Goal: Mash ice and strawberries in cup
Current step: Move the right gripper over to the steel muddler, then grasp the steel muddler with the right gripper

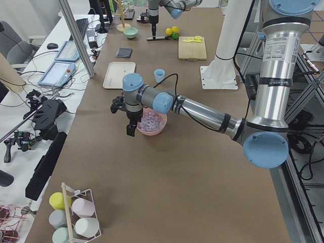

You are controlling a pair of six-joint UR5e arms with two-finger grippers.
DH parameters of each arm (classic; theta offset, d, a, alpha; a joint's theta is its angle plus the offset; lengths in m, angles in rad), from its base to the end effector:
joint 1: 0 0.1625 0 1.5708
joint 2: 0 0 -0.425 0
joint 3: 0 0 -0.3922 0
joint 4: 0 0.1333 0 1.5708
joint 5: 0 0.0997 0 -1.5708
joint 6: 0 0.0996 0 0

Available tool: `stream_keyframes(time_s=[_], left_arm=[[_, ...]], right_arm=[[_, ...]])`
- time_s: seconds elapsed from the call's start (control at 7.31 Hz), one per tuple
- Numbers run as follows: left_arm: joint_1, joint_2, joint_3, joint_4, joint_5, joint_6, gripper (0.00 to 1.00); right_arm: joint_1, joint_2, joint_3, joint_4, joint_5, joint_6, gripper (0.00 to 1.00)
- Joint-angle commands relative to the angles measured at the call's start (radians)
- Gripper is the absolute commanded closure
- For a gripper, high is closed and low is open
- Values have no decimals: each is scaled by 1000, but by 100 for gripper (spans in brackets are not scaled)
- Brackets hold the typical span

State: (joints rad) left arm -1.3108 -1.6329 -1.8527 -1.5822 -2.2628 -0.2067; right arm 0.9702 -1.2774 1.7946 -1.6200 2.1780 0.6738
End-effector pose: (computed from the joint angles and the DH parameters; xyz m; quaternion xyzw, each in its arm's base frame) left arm 0.0652 -0.5163 0.4916 0.0846 0.3632 0.0846 0.9240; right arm -0.2702 -0.5297 0.4034 0.0048 -0.3654 -0.0353 0.9302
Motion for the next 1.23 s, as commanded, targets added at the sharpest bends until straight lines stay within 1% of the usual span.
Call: stream_keyframes(time_s=[0.0, 0.14, 0.27, 0.41, 0.55, 0.68, 1.09], left_arm=[[-1, -2, -8, 45, 5, -7, 2], [-1, 4, -11, 42, 8, -8, 2], [-2, 5, -25, 42, 6, -10, 2], [-5, 2, -25, 45, 6, -13, 2], [-5, 1, -25, 44, 6, -13, 2], [-5, 1, -25, 45, 5, -13, 2], [-11, 4, -42, 45, 6, -13, 2]], right_arm=[[16, -31, -148, 169, 2, -45, 0], [15, -27, -232, 287, 0, -37, 0], [15, -23, -286, 331, -3, -45, 1], [27, -28, -287, 341, 3, -46, 9], [25, -33, -294, 341, 0, -48, 23], [25, -36, -316, 342, 3, -51, 32], [22, -23, -363, 341, 2, -82, 35]])
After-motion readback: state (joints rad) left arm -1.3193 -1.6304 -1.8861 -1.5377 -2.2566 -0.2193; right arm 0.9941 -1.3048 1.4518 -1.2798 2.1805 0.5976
